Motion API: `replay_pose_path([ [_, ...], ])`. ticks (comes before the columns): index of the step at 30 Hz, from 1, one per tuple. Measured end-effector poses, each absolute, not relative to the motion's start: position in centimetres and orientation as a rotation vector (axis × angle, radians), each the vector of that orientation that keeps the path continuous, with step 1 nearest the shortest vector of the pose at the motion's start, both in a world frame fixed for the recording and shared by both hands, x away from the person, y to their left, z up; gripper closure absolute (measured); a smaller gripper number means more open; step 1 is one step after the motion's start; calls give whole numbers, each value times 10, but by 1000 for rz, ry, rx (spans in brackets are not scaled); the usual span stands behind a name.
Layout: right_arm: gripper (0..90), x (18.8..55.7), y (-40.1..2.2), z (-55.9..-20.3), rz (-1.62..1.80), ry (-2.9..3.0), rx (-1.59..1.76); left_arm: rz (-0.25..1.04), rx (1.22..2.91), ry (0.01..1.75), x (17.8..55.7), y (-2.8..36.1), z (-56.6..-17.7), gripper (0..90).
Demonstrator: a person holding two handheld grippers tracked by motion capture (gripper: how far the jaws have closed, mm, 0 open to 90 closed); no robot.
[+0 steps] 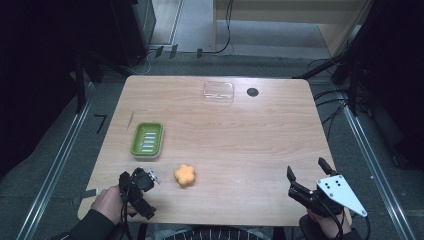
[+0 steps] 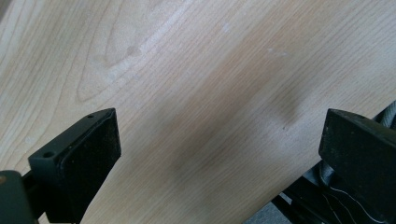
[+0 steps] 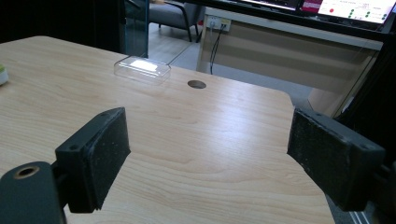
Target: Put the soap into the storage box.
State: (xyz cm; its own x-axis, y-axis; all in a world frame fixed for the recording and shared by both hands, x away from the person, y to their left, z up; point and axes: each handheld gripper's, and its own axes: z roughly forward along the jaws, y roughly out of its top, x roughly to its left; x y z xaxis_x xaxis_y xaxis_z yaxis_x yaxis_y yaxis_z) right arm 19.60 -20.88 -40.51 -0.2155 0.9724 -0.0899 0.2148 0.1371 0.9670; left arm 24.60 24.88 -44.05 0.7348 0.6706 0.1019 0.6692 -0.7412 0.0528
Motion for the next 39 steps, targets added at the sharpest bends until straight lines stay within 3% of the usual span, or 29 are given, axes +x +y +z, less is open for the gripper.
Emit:
replay_pose_path([
  [39,133,196,-205,-405,1138,1603,1172,196,2843,1084,264,235,-427,0],
])
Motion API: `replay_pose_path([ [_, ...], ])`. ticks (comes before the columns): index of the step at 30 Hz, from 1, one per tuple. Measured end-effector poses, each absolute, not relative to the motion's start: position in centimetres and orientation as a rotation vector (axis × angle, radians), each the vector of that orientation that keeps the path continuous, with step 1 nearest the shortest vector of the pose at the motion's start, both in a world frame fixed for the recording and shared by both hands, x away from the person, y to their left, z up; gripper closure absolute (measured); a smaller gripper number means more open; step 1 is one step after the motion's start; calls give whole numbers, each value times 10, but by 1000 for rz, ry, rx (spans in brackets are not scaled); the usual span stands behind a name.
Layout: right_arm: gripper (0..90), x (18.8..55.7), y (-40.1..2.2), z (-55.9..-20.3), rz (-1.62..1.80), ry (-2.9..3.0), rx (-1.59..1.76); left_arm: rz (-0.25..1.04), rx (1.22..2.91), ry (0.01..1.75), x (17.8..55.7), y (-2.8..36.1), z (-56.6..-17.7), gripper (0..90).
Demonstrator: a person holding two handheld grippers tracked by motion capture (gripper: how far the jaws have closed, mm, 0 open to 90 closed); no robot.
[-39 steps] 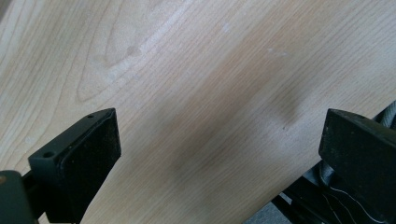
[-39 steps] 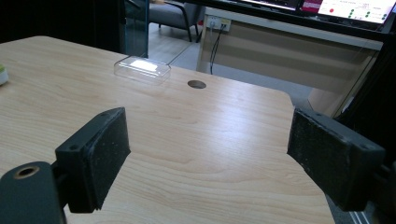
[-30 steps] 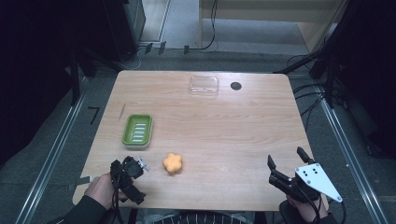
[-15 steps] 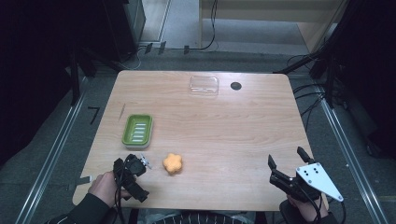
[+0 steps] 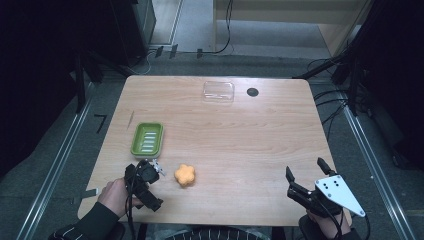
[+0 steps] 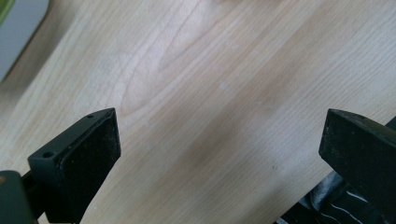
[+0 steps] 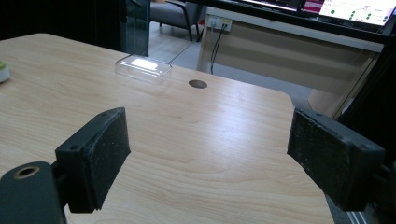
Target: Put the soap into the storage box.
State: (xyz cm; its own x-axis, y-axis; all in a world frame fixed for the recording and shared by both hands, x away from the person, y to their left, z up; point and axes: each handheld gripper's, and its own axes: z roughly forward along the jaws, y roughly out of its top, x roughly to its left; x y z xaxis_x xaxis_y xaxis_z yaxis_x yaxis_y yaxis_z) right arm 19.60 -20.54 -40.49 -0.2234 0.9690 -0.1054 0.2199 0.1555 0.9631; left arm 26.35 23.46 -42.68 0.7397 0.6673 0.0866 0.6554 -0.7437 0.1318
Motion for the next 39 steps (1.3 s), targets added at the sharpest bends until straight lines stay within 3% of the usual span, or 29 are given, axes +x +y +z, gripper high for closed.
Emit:
replay_pose_path([
  [39,133,196,-206,-405,1133,1604,1167,186,2838,965,298,192,-417,0],
])
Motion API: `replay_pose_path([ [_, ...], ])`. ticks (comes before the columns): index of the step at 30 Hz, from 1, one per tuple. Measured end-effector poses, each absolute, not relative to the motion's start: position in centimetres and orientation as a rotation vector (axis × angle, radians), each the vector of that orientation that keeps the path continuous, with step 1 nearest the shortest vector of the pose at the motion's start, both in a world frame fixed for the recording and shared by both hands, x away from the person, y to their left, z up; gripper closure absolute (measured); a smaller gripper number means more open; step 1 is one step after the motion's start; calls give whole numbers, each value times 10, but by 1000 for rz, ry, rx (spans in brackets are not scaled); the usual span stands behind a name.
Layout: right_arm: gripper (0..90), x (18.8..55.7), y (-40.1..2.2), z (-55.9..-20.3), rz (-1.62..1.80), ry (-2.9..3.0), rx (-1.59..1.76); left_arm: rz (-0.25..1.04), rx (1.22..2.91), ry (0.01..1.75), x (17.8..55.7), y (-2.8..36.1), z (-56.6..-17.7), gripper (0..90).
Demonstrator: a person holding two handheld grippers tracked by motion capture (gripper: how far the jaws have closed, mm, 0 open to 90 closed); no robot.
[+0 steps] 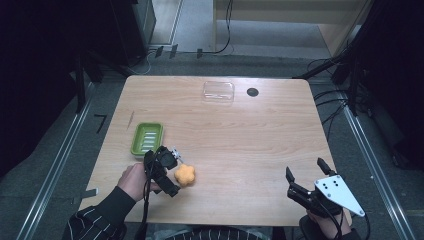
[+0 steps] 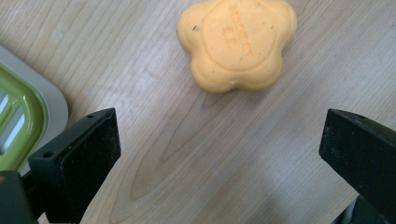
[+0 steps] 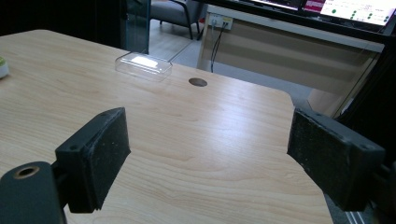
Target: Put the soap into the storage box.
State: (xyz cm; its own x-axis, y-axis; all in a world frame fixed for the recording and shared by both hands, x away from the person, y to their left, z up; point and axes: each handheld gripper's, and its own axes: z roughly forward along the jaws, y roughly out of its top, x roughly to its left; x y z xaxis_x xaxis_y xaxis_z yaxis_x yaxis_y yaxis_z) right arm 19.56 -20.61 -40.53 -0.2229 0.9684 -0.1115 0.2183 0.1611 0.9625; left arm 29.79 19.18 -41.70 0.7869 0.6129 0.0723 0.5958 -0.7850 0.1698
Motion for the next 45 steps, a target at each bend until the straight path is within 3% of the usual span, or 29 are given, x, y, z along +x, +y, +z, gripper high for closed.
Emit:
replay_pose_path([
  [45,133,195,-207,-405,1135,1597,1173,211,2922,852,327,148,-450,0],
])
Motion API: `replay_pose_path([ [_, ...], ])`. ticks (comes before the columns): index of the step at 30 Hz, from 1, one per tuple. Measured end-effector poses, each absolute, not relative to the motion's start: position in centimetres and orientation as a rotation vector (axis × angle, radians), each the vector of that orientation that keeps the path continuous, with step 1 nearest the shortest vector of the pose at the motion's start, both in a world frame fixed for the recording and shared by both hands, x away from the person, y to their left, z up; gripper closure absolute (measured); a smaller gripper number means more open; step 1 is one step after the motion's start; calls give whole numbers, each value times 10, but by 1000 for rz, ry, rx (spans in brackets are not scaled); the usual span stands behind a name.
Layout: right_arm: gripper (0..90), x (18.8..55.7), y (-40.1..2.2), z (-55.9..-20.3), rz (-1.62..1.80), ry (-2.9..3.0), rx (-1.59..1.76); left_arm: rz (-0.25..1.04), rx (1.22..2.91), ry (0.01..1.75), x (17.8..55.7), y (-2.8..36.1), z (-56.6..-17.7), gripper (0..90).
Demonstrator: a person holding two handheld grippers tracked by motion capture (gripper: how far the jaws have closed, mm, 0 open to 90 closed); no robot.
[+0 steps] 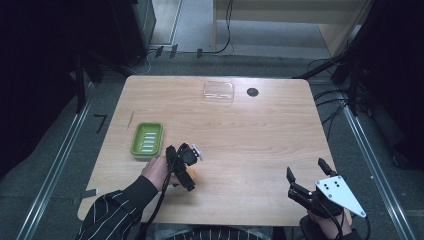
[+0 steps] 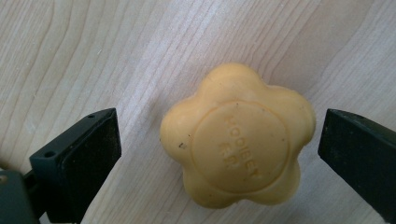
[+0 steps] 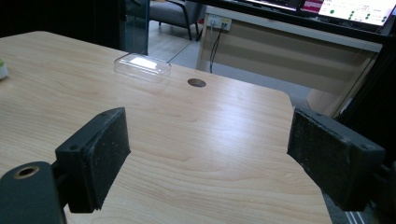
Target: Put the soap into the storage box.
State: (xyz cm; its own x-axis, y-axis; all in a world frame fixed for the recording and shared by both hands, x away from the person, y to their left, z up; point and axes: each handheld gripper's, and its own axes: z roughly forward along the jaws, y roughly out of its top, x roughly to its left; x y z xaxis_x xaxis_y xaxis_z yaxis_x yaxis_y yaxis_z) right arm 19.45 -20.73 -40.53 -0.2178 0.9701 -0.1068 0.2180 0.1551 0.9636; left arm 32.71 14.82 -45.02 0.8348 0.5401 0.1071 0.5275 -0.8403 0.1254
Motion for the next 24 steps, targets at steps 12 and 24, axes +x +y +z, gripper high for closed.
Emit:
replay_pose_path([
  [12,133,194,-207,-405,1134,1602,1172,197,2929,846,329,149,-454,93],
  [24,133,194,-207,-405,1134,1603,1173,174,2934,851,329,148,-459,158],
])
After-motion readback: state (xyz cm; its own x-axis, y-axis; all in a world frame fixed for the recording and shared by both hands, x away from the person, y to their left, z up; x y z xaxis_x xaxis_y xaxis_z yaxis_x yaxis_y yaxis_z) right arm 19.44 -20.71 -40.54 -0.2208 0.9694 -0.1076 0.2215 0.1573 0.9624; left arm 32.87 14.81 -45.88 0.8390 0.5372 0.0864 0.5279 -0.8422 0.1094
